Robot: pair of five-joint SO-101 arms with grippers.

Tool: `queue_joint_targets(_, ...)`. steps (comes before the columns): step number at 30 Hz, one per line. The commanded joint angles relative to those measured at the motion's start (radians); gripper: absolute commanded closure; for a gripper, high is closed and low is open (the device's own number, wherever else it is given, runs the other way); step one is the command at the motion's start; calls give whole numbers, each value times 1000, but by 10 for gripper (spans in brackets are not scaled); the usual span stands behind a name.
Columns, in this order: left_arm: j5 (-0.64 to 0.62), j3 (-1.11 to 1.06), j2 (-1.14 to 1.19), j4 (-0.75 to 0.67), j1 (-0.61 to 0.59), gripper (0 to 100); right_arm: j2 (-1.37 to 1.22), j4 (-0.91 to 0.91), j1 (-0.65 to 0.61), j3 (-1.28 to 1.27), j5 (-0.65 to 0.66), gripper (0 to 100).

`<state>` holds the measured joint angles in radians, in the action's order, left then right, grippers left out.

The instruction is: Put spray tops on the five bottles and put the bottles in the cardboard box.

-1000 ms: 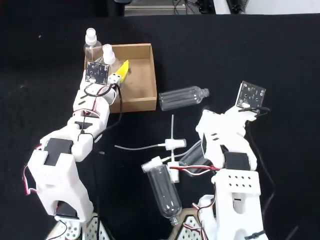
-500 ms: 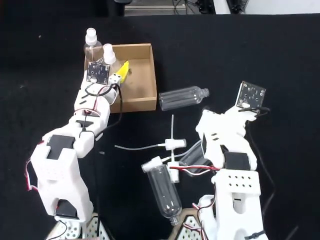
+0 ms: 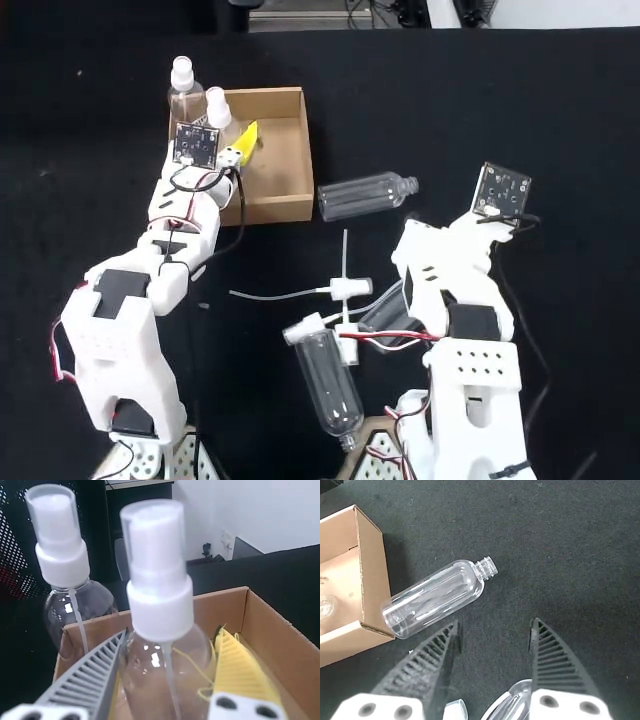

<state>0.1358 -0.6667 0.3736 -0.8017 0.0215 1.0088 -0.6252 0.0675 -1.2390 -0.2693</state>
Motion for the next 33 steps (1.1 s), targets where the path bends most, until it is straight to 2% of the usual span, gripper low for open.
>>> queue_joint_targets(1,5,25,-6,-17,-10,738,21,29,17,10,-2,797)
queue_joint_targets(18,12,19,-6,-14,-10,738,21,29,17,10,-2,797)
queue_joint_targets(24,6,13,-6,-12,-10,622,21,29,17,10,-2,797)
queue_joint_targets(33,5,-18,-14,-20,-10,682,21,29,17,10,-2,797)
